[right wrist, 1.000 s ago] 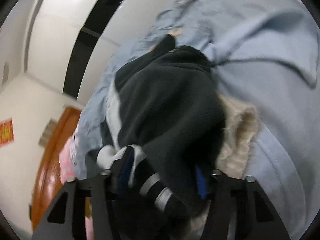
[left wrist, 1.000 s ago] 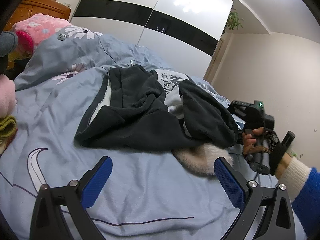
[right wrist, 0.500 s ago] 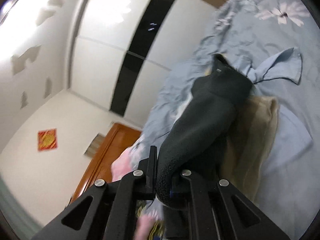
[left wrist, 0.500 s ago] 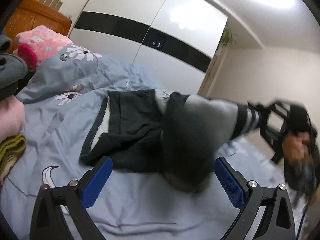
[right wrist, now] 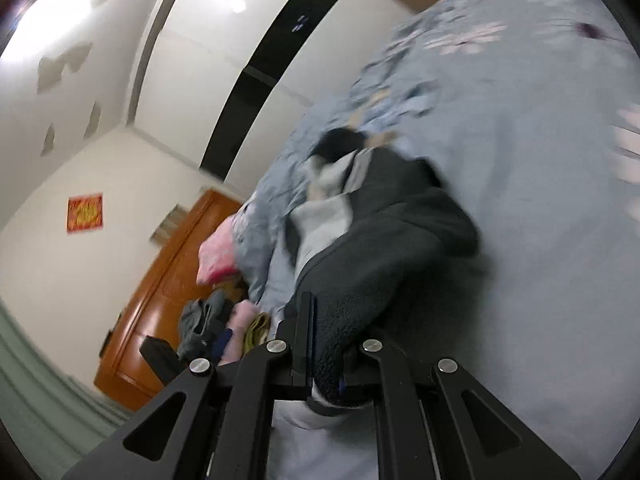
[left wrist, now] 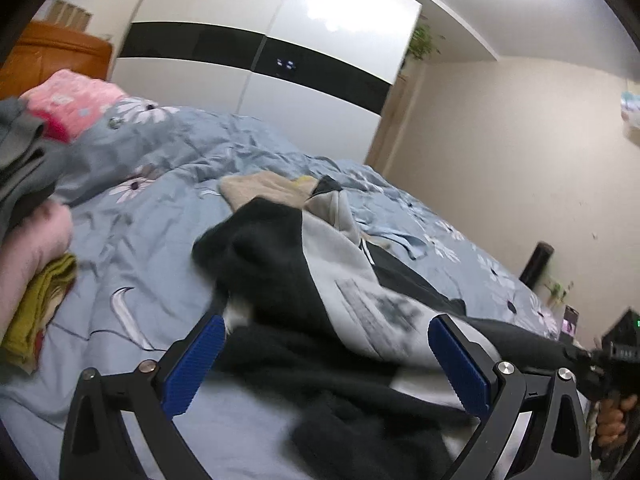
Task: Fold clothes
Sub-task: 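Lift the jacket with the right tool while the left tool grasps the other cuff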
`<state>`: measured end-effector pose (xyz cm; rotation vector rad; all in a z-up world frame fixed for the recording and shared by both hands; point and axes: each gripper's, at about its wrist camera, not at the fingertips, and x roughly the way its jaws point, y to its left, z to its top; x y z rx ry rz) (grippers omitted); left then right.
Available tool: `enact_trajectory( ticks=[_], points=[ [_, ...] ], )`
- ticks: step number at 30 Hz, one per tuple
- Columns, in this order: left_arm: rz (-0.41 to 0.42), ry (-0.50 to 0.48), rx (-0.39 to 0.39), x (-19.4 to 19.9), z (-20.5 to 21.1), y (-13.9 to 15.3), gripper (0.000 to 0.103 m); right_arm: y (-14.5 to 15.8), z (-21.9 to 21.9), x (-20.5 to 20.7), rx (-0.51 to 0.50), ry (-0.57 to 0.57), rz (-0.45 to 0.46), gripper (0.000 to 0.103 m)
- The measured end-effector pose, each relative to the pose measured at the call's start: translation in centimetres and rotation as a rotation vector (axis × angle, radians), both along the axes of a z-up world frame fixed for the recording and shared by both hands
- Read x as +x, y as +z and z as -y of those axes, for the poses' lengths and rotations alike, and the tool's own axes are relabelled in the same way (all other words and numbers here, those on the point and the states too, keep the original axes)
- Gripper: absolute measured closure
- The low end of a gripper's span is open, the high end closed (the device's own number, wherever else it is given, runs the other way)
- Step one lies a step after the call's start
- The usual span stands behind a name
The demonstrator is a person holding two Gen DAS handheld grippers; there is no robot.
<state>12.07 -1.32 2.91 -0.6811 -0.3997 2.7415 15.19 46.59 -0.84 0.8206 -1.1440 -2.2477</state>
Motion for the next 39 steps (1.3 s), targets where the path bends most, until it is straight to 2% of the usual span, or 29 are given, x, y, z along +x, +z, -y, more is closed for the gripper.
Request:
enact_trajectory(
  ticks=[4, 8, 13, 16, 19, 21, 24, 26, 28, 29, 30, 33, 35, 39],
  points=[
    [0.028, -0.057, -0.054, -1.9, -3.2, 0.9, 0.000, -0.7, -7.3, 4.0, -0.034, -0.177, -0.012, 0.095],
    [0.080, -0.127, -0.135, -6.4, -7.5, 1.4, 0.000, -2.3, -12.0, 5.1, -0.032, -0.267, 0.040, 0.095],
    [0.186, -0.237, -0.159, -13.7, -13.8, 1.5, 0.000, -4.6, -13.4, 4.3, -0.009, -0.246, 0.070, 0.095],
    [0.342, -0.257, -0.136, -19.3, -17.8, -0.7, 0.000, -5.4, -14.1, 4.2, -0.004, -0.222, 0.052, 0.095],
    [0.477, -0.221, -0.165, -23.0, -20.8, -3.5, 0.001, -6.1, -14.2, 3.7, -0.015, -0.194, 0.041, 0.095],
    [0.518, -0.180, -0.191, -24.4, -21.9, -4.9, 0.002, -6.4, -14.1, 3.3, -0.018, -0.177, 0.037, 0.095],
    [0.545, -0.128, -0.207, -25.3, -22.2, -6.1, 0.010, -7.1, -14.6, 3.0, -0.051, -0.152, 0.036, 0.095],
    [0.564, -0.104, -0.221, -25.5, -22.1, -6.8, 0.022, -7.7, -14.9, 2.8, -0.067, -0.146, 0.047, 0.095],
    [0.579, -0.081, -0.207, -25.7, -21.7, -7.4, 0.052, -7.9, -14.9, 2.7, -0.069, -0.147, 0.061, 0.095],
    [0.587, -0.067, -0.175, -25.9, -21.3, -7.5, 0.062, -7.9, -14.9, 2.7, -0.067, -0.149, 0.068, 0.095],
    [0.592, -0.060, -0.135, -26.0, -20.8, -7.5, 0.084, -7.7, -14.8, 2.8, -0.063, -0.153, 0.075, 0.095],
    [0.579, -0.034, 0.012, -25.1, -18.8, -6.2, 0.089, -6.8, -14.6, 2.9, -0.035, -0.163, 0.094, 0.095],
    [0.517, -0.043, 0.073, -23.6, -17.5, -3.8, 0.090, -5.6, -14.4, 2.8, -0.003, -0.174, 0.092, 0.096],
    [0.353, -0.088, 0.141, -19.8, -15.2, 3.0, 0.091, -1.2, -14.1, 2.6, 0.079, -0.197, 0.055, 0.098]
  ],
)
